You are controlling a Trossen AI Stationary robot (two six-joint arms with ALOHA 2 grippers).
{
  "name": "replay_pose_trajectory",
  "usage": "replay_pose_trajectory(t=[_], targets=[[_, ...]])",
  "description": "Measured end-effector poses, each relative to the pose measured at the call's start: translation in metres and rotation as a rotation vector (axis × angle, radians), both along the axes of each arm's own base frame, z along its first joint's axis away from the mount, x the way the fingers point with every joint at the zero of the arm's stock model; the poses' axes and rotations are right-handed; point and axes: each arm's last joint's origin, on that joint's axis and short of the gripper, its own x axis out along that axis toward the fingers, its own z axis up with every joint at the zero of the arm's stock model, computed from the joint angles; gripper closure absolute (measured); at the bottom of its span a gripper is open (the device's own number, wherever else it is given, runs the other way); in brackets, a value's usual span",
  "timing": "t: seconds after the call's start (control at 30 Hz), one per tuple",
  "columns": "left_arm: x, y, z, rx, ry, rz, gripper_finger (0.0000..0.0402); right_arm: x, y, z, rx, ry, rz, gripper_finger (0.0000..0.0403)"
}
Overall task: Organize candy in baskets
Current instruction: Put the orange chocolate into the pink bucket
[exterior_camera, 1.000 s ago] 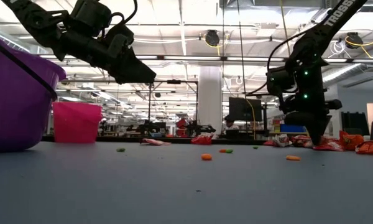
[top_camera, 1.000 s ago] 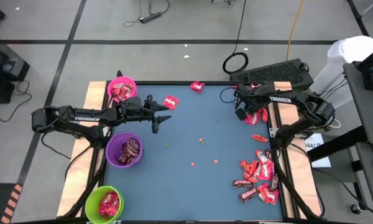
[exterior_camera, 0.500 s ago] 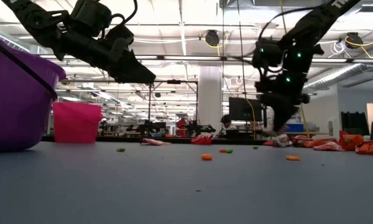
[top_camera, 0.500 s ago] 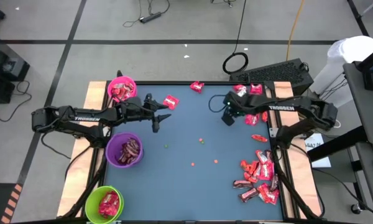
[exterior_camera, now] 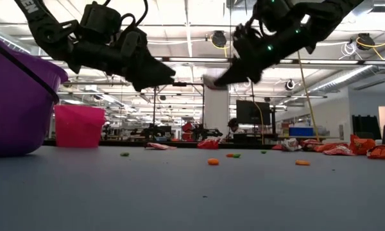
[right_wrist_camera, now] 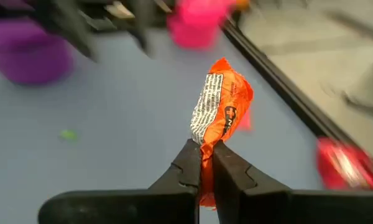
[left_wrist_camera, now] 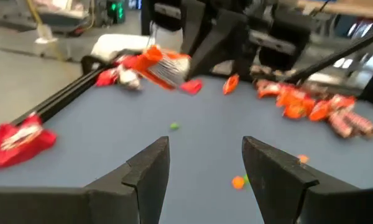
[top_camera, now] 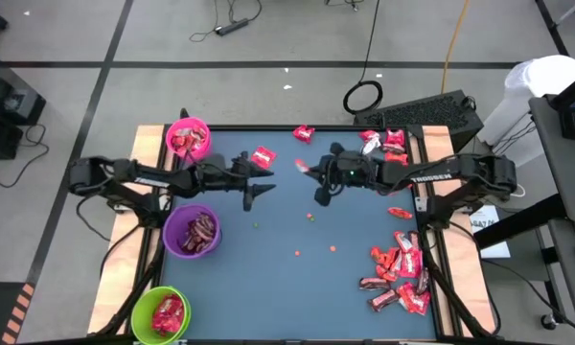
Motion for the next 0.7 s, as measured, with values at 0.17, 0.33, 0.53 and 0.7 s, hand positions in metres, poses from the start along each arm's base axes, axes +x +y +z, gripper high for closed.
replay_pose_trajectory(t=[0.17,0.33,0.53,0.7], targets=[[0.007,-0.006,0.002,-0.011,-0.091,-0.046,0.0195,0.017,0.013,0.001,-0.053,-0.129,0.114,0.0392],[0.009,-0.012,0.004,-0.011,-0.125,-0.07,0.0195,0.027,0.022,-0.001,-0.085,-0.204,0.155,0.0392],[0.01,-0.013,0.007,-0.014,-0.154,-0.01,0.0195,0.037,0.037,-0.008,-0.143,-0.256,0.217,0.0392],[0.01,-0.012,0.006,-0.012,-0.146,0.019,0.0195,0.043,0.041,-0.017,-0.177,-0.259,0.228,0.0392]])
